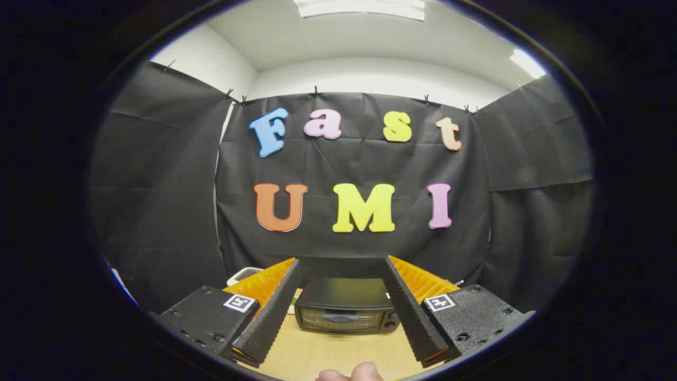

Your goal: Open the toaster oven, put the food inside, and close the toaster oven door.

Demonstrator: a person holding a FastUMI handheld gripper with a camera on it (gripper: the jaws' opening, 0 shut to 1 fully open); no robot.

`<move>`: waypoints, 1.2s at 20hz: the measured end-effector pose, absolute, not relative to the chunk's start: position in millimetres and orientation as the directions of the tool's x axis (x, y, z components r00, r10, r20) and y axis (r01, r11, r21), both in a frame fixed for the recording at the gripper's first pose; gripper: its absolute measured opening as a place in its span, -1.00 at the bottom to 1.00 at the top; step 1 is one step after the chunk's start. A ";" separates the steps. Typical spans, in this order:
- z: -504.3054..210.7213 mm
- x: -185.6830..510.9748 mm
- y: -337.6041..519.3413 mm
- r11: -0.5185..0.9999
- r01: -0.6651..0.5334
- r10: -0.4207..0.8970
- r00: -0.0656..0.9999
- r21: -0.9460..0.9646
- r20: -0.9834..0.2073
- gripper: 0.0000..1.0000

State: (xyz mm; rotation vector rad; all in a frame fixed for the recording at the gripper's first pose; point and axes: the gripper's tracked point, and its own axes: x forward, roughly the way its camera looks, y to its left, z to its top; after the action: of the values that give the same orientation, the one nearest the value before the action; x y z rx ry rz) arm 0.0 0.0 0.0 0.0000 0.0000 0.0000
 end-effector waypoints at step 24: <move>-13.7 3.5 -35.3 0.998 0.042 -0.040 0.999 0.055 -0.035 1.00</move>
State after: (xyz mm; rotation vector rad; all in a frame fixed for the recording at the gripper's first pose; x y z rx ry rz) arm 3.5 -35.3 -13.7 0.0555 0.0339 -0.0407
